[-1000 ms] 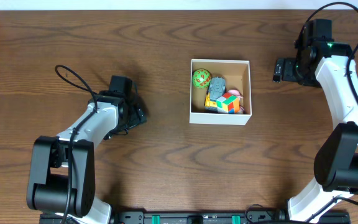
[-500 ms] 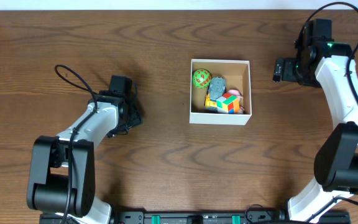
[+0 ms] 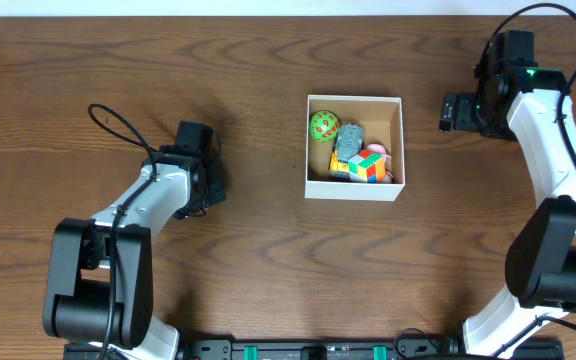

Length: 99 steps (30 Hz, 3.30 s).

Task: Pack container
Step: 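Lower left gripper and grasp the orange ball, then carry orange ball right over the box, then lower ball into box and open left gripper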

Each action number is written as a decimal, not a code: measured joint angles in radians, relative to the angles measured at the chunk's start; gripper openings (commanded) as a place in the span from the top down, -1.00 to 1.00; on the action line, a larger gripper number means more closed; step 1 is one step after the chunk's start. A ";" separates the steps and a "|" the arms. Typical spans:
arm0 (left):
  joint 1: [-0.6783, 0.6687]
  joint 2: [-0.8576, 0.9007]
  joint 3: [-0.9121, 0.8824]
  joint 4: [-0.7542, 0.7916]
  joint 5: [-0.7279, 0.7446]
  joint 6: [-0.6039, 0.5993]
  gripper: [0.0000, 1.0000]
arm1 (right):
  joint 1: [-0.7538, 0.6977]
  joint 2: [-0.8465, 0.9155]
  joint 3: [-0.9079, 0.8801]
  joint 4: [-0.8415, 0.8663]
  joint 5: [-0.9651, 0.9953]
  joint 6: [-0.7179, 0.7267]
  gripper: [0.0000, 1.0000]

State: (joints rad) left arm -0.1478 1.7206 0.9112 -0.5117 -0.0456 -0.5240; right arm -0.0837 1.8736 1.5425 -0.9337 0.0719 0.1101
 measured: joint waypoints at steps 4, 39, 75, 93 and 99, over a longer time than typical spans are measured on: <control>0.000 0.000 0.000 0.000 0.000 0.000 -0.12 | 0.000 0.000 0.000 0.000 0.000 0.000 -0.98; -0.144 -0.196 0.173 0.129 0.177 0.080 -0.14 | 0.000 0.000 0.000 0.000 0.000 0.000 -0.99; -0.541 -0.043 0.178 0.814 0.068 0.003 -0.15 | 0.000 0.000 0.000 0.000 0.000 0.000 -0.99; -0.557 0.104 0.178 0.937 0.036 -0.030 -0.66 | 0.000 0.000 0.000 0.000 0.000 0.000 -0.98; -0.557 0.114 0.178 0.936 0.022 -0.030 -0.78 | 0.000 0.000 0.000 0.000 0.000 0.000 -0.98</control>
State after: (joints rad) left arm -0.7052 1.8351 1.0889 0.4244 -0.0235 -0.5541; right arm -0.0837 1.8736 1.5425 -0.9337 0.0719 0.1101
